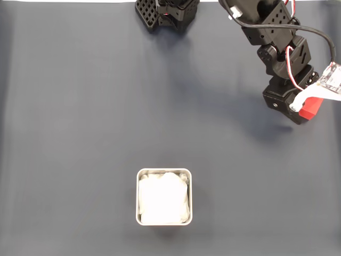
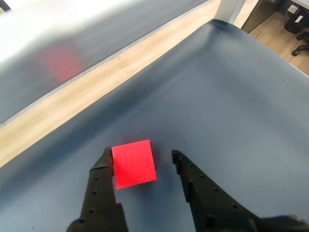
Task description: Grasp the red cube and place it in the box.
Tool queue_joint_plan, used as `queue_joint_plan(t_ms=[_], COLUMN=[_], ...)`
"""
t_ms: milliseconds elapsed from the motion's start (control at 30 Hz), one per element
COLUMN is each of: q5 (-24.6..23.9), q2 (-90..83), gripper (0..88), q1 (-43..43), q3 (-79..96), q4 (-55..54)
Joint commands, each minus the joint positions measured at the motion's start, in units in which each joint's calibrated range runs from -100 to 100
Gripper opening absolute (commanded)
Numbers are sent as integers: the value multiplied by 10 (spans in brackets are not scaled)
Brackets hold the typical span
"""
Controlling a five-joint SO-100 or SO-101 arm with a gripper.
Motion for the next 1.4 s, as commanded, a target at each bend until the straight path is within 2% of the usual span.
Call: queue_joint_plan(t_ms=[0,267,733,1367], q5=[14,30,17,14], q2=[-1,0,5,-17], gripper=[254,217,244,120], q1=[-5,-7,-16,-12], q3=[-2,8,9,0], q4=[-10,-6,-15,-1])
